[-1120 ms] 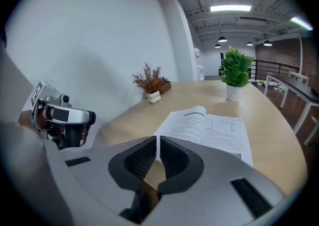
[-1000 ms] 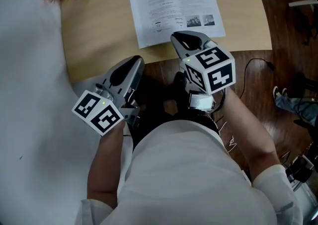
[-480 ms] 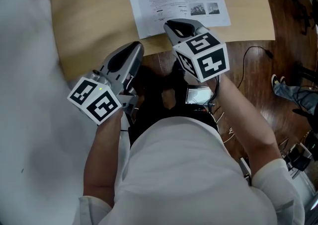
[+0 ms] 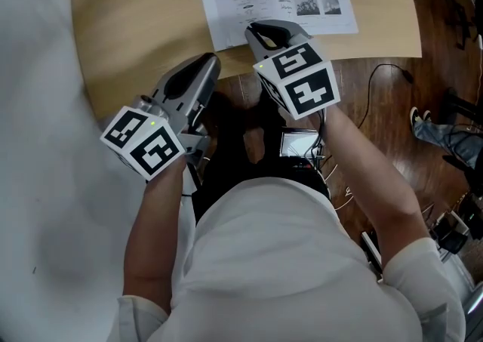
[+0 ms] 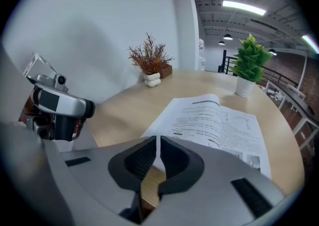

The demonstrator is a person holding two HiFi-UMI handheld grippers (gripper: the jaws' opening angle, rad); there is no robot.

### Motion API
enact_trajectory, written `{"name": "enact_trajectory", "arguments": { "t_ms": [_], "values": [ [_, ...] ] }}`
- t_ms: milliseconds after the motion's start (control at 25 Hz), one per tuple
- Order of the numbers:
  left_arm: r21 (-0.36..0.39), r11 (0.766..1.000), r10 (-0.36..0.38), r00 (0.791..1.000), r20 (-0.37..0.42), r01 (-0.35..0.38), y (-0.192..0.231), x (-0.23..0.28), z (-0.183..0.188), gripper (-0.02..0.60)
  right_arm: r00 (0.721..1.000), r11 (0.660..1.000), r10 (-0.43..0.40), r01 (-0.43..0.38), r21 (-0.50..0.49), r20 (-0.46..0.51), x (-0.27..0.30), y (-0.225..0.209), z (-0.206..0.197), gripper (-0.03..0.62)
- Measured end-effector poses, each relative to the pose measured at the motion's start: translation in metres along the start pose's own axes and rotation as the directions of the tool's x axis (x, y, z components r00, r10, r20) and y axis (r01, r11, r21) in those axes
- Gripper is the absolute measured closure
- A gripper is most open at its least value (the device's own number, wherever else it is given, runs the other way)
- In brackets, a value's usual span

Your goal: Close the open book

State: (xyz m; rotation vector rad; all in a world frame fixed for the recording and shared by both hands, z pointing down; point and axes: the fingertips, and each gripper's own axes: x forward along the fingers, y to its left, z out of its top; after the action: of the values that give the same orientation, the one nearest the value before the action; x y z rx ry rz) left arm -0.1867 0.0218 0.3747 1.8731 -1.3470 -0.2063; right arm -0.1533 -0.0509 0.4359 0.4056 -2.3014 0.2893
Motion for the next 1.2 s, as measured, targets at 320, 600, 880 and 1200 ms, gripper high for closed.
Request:
{"name": "enact_trajectory", "arguments": {
  "t_ms": [320,600,880,1200],
  "values": [
    [-0.022,1.000,-0.021,1.000,-0.013,0.021,0.010,0.006,-0.005,0.583,0.997,0.998,-0.058,0.057,-0.020,-0.042,0.013,0.000,-0.013,0.543],
    [-0.040,0.999,-0.030,0.999,-0.027,0.029,0.020,0.008,-0.006,0.583,0.986,0.989,-0.143,0.140,-0.045,-0.085,0.029,-0.005,-0.016,0.499],
    [-0.061,0.997,-0.041,0.999,-0.023,0.039,0.025,0.008,-0.007,0.583,0.956,0.981,-0.194,0.187,-0.053,-0.221,0.053,-0.008,-0.032,0.500],
    [-0.072,0.996,-0.054,0.998,-0.025,0.052,0.028,0.007,-0.006,0.583,0.947,0.982,-0.190,0.186,-0.038,-0.260,0.062,-0.006,-0.037,0.507]
  ]
}}
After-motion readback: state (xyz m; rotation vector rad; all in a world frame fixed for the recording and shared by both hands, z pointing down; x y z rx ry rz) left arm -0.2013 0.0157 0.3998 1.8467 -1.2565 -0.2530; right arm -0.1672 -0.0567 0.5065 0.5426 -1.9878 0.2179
